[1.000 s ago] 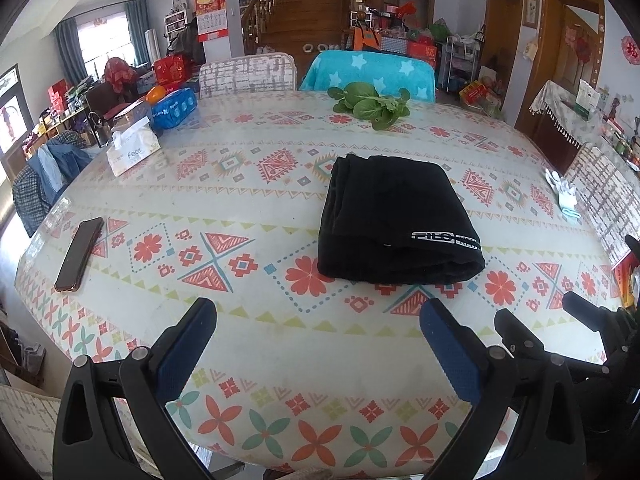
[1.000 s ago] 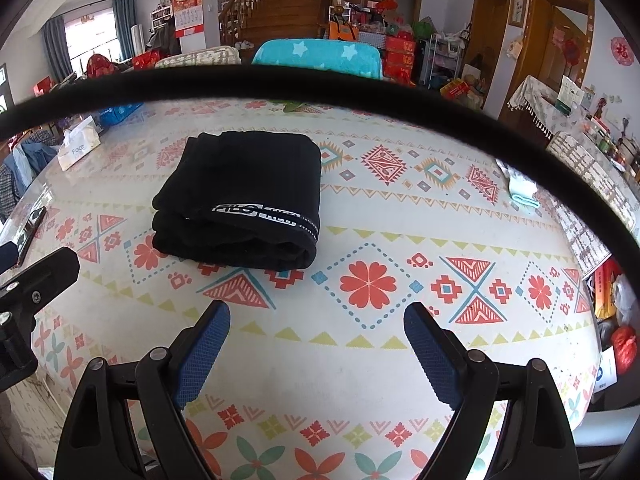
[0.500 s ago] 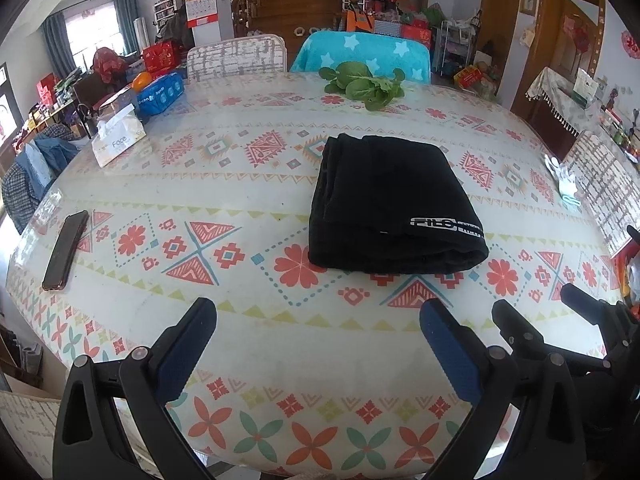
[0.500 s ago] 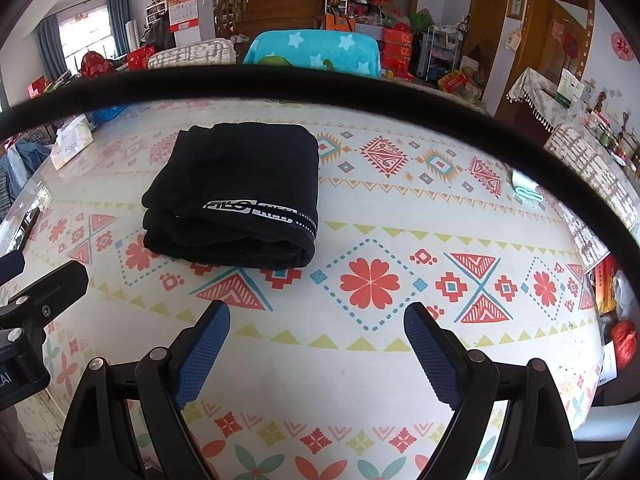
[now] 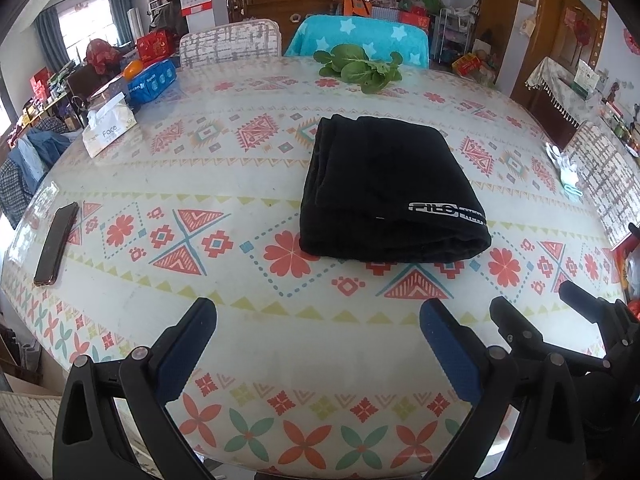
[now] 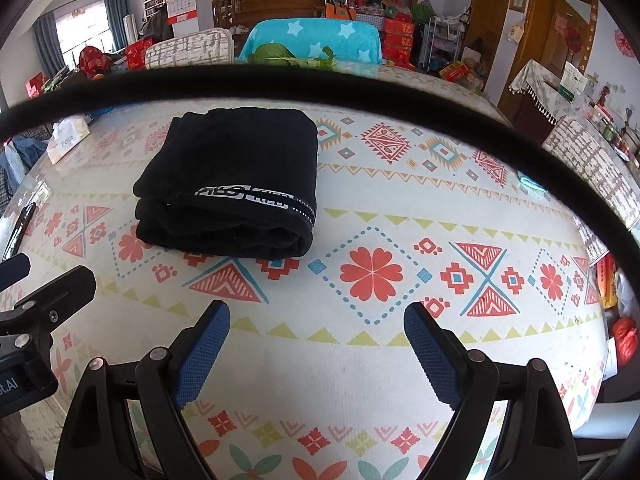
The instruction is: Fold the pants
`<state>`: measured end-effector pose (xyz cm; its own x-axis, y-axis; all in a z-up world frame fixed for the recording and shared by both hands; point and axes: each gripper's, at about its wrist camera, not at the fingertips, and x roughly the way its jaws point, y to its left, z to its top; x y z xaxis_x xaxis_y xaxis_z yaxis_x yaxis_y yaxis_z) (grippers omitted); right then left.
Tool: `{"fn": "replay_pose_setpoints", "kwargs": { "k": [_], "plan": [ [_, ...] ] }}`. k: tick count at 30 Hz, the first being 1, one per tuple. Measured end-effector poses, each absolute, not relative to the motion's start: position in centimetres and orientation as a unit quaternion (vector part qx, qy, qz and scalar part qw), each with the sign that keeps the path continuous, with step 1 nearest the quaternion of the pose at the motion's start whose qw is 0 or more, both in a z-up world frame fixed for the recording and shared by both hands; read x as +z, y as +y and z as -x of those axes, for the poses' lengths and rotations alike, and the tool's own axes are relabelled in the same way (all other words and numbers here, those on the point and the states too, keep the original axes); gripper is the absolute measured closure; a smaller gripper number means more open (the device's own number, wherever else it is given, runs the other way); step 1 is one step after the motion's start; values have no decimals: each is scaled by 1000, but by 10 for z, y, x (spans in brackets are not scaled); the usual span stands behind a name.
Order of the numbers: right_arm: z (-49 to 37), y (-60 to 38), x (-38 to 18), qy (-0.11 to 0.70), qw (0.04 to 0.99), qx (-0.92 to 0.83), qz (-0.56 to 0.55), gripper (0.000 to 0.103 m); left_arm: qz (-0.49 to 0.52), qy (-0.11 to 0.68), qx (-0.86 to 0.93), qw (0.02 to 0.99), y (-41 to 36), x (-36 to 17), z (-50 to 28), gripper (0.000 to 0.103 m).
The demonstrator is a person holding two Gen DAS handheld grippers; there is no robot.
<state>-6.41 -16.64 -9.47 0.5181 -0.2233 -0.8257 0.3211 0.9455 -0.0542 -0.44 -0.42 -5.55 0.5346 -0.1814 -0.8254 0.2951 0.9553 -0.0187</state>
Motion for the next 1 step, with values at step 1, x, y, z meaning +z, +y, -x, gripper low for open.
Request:
{"fn": "replay_pose_setpoints", "kwargs": {
  "k": [1],
  "plan": [
    [64, -167, -95, 465, 870, -157, -53, 11, -61, 464, -138, 873, -5, -56, 4, 2]
  ]
}}
